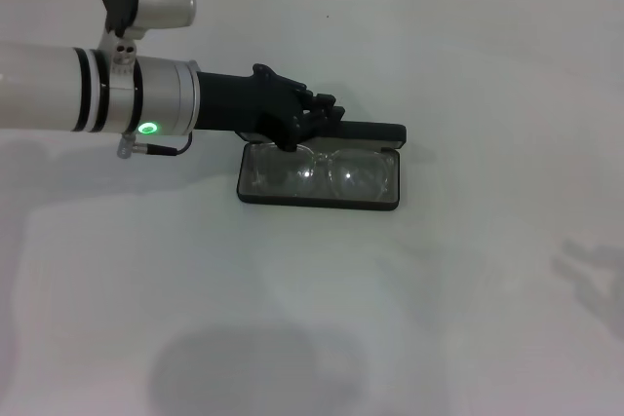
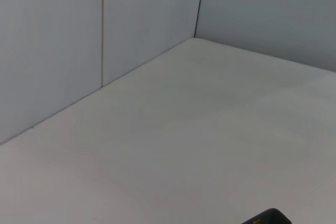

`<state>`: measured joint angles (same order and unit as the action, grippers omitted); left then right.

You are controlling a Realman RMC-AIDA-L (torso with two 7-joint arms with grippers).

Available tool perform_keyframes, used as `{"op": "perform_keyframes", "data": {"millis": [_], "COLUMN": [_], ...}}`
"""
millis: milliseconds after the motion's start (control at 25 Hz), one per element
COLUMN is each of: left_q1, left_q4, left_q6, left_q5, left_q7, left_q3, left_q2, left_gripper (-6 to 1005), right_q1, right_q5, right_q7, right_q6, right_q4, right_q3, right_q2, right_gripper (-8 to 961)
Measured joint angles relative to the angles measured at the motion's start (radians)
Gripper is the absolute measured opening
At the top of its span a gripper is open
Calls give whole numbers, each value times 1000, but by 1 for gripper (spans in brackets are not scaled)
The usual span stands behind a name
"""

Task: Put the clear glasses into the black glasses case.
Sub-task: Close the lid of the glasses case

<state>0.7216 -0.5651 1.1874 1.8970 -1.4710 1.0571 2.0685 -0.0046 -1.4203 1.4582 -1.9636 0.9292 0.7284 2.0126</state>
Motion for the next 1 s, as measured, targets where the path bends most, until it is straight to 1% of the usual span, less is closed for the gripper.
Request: {"op": "perform_keyframes", "data": {"millis": [600, 1000], "left_q1": [-1, -15], "left_q4": [3, 14], "left_q6": [25, 24], "left_q5": [69, 73], "left_q7": [-10, -5], "left_q3": [4, 73], "left_q2": [17, 20], "left_gripper": [177, 175], "right_q1": [19, 29], "right_q5": [0, 0], "right_q7": [-17, -18], "right_q6": [0, 0], "right_q4": [-40, -45], "right_q3": [6, 8], "right_q2": [-1, -2], "right_gripper": [308, 319]}}
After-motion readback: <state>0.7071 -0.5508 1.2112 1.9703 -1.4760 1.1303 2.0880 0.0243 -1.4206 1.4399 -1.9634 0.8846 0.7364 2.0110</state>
